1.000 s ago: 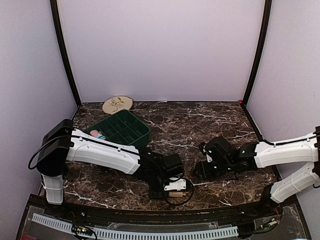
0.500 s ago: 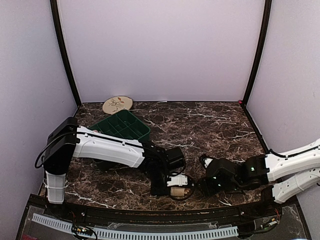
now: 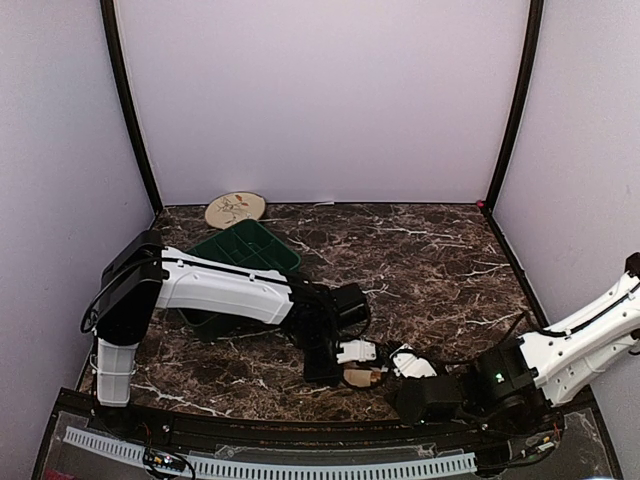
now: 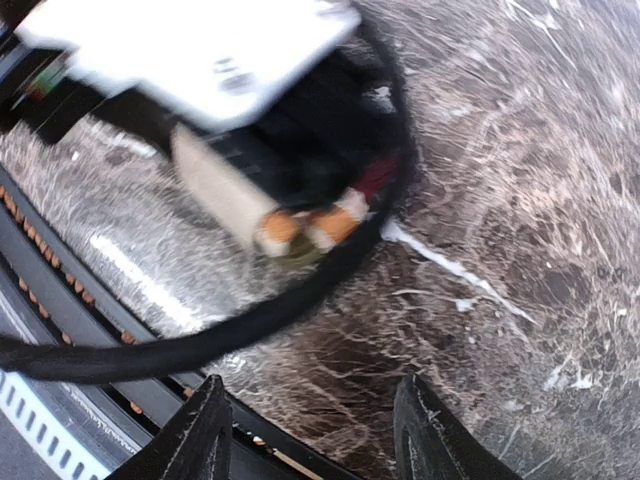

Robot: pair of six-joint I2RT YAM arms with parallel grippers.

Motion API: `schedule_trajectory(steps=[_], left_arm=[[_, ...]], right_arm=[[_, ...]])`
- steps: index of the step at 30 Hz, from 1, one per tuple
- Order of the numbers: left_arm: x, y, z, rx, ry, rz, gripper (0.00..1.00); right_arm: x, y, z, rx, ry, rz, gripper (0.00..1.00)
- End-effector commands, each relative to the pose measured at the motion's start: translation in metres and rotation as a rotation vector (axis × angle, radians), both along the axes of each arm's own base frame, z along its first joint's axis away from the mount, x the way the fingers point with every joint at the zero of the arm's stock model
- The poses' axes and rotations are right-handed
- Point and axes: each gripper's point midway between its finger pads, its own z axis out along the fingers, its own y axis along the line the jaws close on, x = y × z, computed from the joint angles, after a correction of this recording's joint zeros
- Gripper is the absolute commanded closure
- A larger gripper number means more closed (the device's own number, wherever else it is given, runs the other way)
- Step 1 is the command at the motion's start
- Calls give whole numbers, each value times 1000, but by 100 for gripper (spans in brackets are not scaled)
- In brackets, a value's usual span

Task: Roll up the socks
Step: Roll the sock at the center of the board.

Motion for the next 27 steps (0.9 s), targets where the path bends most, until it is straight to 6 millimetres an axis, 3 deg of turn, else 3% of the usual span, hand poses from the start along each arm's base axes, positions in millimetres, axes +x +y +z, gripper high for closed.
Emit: schedule_trajectory(steps=[1, 18, 27], left_arm=[[-7, 8, -11, 50, 55, -16, 100], [-19, 6, -10, 46, 134, -47, 100], [-16, 1, -15, 51, 193, -39, 100]], right_arm=[[-5, 15, 10, -41, -112, 70, 47], [-5, 58, 1, -197, -309, 254, 42], [0, 55, 10, -240, -382, 233, 42]])
